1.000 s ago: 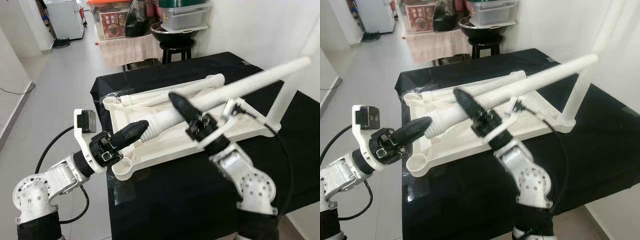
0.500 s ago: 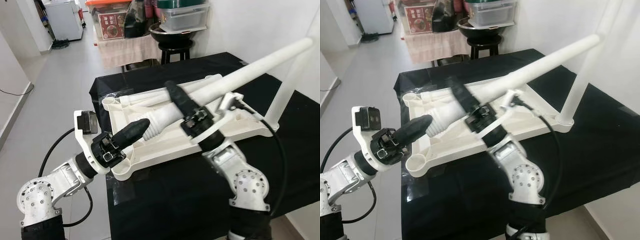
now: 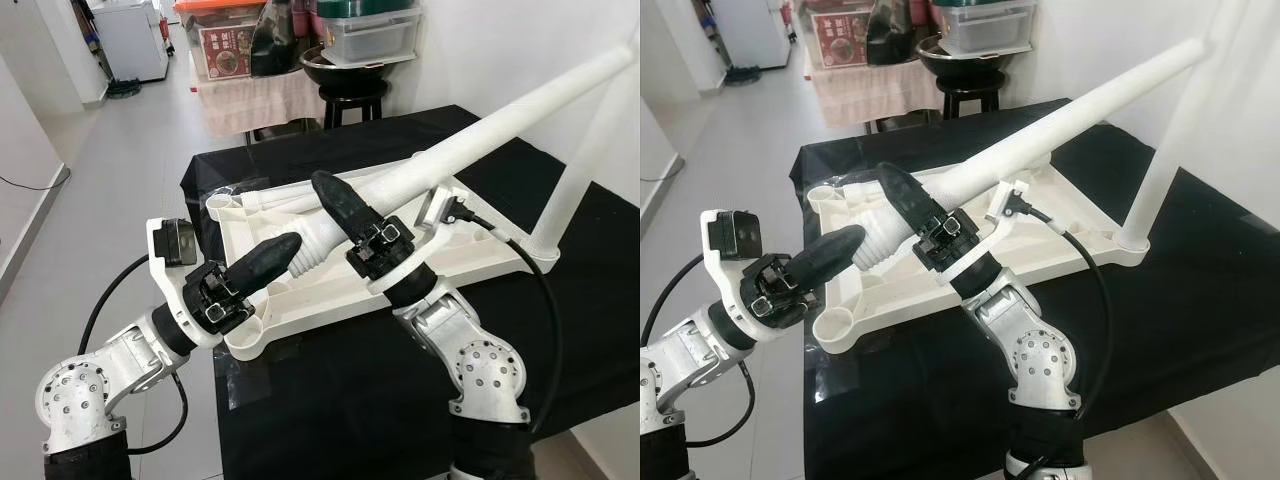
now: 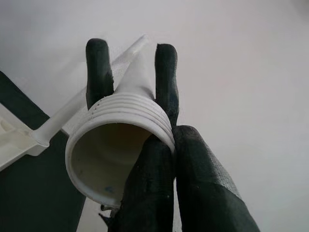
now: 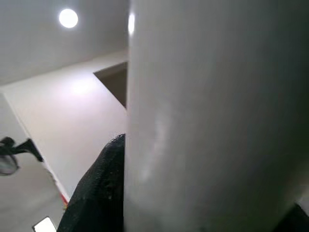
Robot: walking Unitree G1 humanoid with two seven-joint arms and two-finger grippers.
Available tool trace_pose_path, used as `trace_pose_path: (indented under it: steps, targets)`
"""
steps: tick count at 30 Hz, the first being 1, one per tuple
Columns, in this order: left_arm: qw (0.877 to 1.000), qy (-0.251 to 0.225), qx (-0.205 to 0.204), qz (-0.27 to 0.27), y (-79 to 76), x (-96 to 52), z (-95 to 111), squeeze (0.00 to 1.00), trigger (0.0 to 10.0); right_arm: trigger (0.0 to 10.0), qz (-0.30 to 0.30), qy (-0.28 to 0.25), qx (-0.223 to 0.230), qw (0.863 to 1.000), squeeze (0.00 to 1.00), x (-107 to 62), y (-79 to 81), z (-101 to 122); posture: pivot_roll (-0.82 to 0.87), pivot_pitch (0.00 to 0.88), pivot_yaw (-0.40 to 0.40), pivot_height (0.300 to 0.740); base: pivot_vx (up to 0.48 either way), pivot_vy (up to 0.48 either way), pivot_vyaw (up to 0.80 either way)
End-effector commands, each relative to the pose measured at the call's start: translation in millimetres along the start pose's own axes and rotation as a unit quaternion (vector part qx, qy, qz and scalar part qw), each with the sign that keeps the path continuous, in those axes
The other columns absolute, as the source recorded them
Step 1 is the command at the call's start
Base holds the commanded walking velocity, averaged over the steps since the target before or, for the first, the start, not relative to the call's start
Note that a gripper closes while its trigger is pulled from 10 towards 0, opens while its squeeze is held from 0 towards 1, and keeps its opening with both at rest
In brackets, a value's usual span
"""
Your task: Building children table
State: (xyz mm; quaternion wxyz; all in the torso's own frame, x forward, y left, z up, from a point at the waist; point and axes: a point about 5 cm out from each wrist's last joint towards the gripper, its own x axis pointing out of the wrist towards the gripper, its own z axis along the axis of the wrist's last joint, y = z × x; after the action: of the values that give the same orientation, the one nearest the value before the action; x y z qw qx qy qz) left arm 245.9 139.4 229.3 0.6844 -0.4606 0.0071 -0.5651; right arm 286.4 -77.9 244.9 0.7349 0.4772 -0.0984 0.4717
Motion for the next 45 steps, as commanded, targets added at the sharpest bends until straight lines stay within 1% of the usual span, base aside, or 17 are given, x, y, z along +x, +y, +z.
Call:
trace_pose_path:
  steps: [1,9,10,12,13,14,15,16,17,22,32,39,40,42,43,44,45]
  targets:
    - [1.000,0.024,-0.012,0.000,-1.3,1.1,-9.3,0.00,0.0,0.0,0.006,-0.009,-0.013,1.000,0.00,7.3,3.0,4.0,-0.04,0.000,0.031,0.740,0.000,0.000,0.00]
    - [1.000,0.030,-0.011,0.000,-1.7,2.5,-13.8,0.00,0.2,0.0,0.011,-0.024,-0.013,1.000,0.00,7.9,3.6,7.8,-0.04,0.000,0.034,0.740,0.000,0.000,0.00]
    - [0.999,0.032,0.002,0.009,-1.3,2.5,-14.0,0.00,3.3,0.0,0.012,-0.025,-0.013,1.000,0.00,7.9,3.7,7.9,-0.04,0.000,0.034,0.740,0.000,0.000,0.00]
    - [0.999,0.032,0.002,0.009,-1.3,2.5,-14.0,0.00,3.3,0.0,0.012,-0.025,-0.013,1.000,0.00,7.9,3.7,7.9,-0.04,0.000,0.034,0.740,0.000,0.000,0.00]
    - [0.999,0.033,0.018,0.017,-0.8,2.5,-14.2,0.00,10.0,0.0,0.012,-0.025,-0.013,1.000,0.00,7.9,3.7,7.9,-0.04,0.000,0.035,0.740,0.000,0.000,0.00]
    - [0.999,0.033,0.018,0.017,-0.8,2.5,-14.2,0.00,10.0,0.0,0.012,-0.025,-0.013,1.000,0.00,7.9,3.7,7.9,-0.04,0.000,0.035,0.740,0.000,0.000,0.00]
    - [0.999,0.028,0.032,0.028,0.4,1.3,-12.8,0.64,10.0,0.0,0.010,-0.024,-0.018,1.000,0.00,7.7,3.4,8.1,-0.04,0.000,0.035,0.740,0.000,0.000,0.00]
    - [0.999,0.028,0.032,0.028,0.4,1.3,-12.8,0.64,10.0,0.0,0.010,-0.024,-0.018,1.000,0.00,7.7,3.4,8.1,-0.04,0.000,0.035,0.740,0.000,0.000,0.00]
    - [0.998,0.026,0.045,0.037,0.9,-2.1,-10.1,1.00,10.0,0.0,0.003,-0.022,-0.030,0.999,0.00,7.4,1.9,9.4,-0.04,0.000,0.033,0.740,0.000,0.000,0.00]
    - [0.997,0.024,0.052,0.043,0.8,-6.2,-7.3,1.00,10.0,0.0,-0.004,-0.021,-0.043,0.999,0.00,7.1,0.1,11.0,-0.04,0.000,0.032,0.740,0.000,0.000,0.00]
    - [0.989,0.041,0.097,0.102,-4.9,-46.9,3.9,1.00,10.0,0.0,-0.061,-0.053,-0.100,0.992,0.00,3.4,-17.1,36.9,-0.03,0.000,0.025,0.740,0.000,0.000,0.00]
    - [0.959,0.023,0.172,0.224,14.1,-64.2,15.6,1.00,10.0,0.0,-0.110,-0.023,-0.202,0.973,0.00,1.9,-28.4,38.3,-0.02,0.000,0.023,0.740,0.000,0.000,0.00]
    - [0.947,0.012,0.191,0.260,21.9,-63.9,19.0,0.49,10.0,0.0,-0.124,0.001,-0.244,0.962,0.00,2.5,-32.2,34.9,-0.02,0.000,0.023,0.740,0.000,0.000,0.00]
    - [0.947,0.012,0.191,0.260,21.9,-63.9,19.0,0.49,10.0,0.0,-0.124,0.001,-0.244,0.962,0.00,2.5,-32.2,34.9,-0.02,0.000,0.023,0.740,0.000,0.000,0.00]
    - [0.930,0.007,0.223,0.291,28.2,-61.3,21.4,0.00,10.0,2.4,-0.141,0.027,-0.289,0.947,0.00,2.6,-37.5,31.9,-0.02,0.000,0.021,0.740,0.000,0.000,0.00]
    - [0.913,0.014,0.262,0.313,33.5,-53.2,18.6,0.00,10.0,10.0,-0.150,0.063,-0.349,0.923,0.00,1.9,-43.6,28.2,-0.02,0.000,0.018,0.740,0.000,0.000,0.00]
    - [0.913,0.014,0.262,0.313,33.5,-53.2,18.6,0.00,10.0,10.0,-0.150,0.063,-0.349,0.923,0.00,1.9,-43.6,28.2,-0.02,0.000,0.018,0.740,0.000,0.000,0.00]
